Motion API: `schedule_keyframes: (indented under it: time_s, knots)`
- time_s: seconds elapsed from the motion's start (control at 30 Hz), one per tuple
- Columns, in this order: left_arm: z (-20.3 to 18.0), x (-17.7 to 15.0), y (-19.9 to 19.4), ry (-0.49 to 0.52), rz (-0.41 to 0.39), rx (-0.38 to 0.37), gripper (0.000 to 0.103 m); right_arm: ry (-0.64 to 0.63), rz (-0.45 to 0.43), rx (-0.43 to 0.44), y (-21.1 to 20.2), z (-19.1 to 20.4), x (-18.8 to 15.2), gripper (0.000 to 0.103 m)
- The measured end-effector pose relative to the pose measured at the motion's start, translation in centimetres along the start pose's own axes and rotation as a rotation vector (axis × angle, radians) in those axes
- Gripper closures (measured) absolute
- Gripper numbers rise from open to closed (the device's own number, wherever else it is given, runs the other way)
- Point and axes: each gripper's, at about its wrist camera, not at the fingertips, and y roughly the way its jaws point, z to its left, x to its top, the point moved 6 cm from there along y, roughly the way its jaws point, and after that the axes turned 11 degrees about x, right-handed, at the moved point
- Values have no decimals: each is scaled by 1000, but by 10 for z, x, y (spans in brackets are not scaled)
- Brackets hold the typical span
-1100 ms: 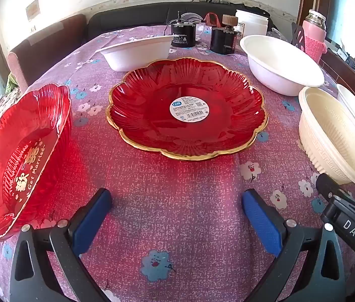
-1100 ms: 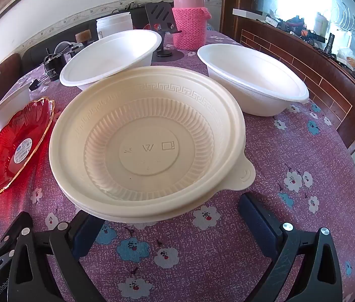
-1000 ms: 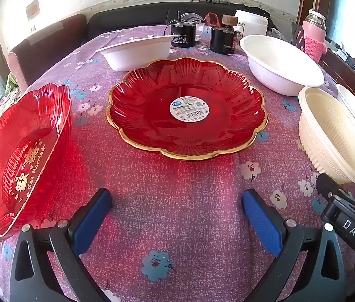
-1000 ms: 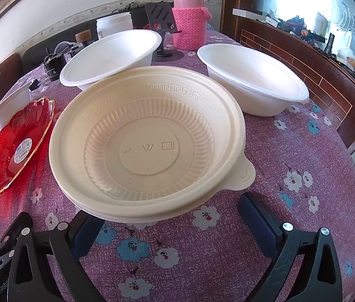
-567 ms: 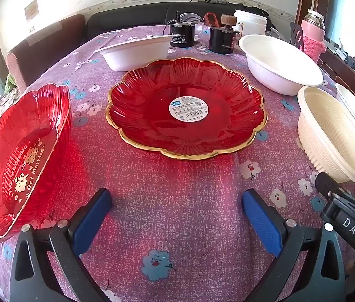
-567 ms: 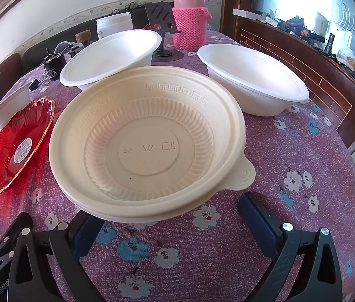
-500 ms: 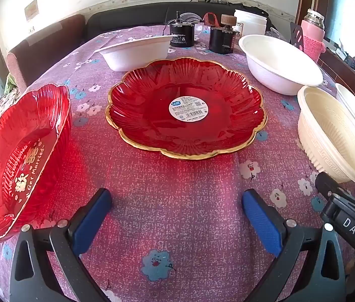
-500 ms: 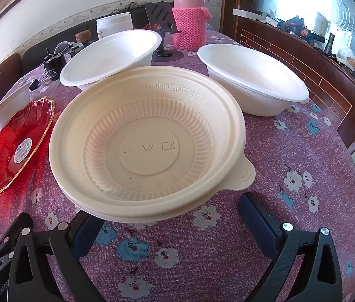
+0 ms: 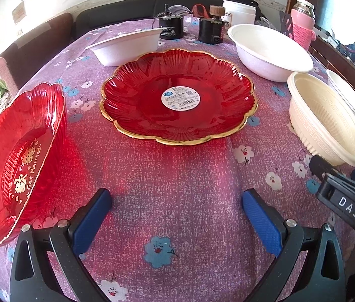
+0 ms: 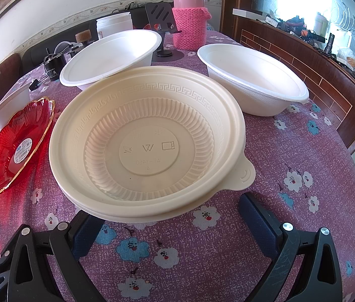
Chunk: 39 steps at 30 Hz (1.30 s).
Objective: Organize plates and bowls
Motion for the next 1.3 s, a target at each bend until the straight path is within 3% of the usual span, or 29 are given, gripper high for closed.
schedule_keyframes:
  time_s: [0.27,0.37,0.63,0.73,0.8,0.9,1.0,1.13,1.3]
  knots:
    - [-2,-16,-11,-33,8,39,0,1,3,3,-1,0,-2,1]
    - [-1,-22,-15,-22,47,21,0,-33,64,37,-2,4,-6,1]
    - [1,-43,-32,3,9,3,0,-44,118,48,-18,7,-29,1]
    - [3,-49,-36,32,57,-26,0,-62,132,60,-25,6,-38,1]
    - [6,-53,-44,16,63,-90,0,-76,141,74,-30,6,-44,1]
    - [18,-53,-74,-28,-26,-205,0,-99,153,94,-36,6,-51,1]
    - [38,-44,-116,-31,-209,-183,0,-119,152,112,-42,5,-58,1]
    - [62,-26,-163,10,-337,-189,0,-159,173,132,-46,7,-64,1]
    - [109,-1,-248,-85,-583,-221,0,-153,211,135,-56,0,-69,3]
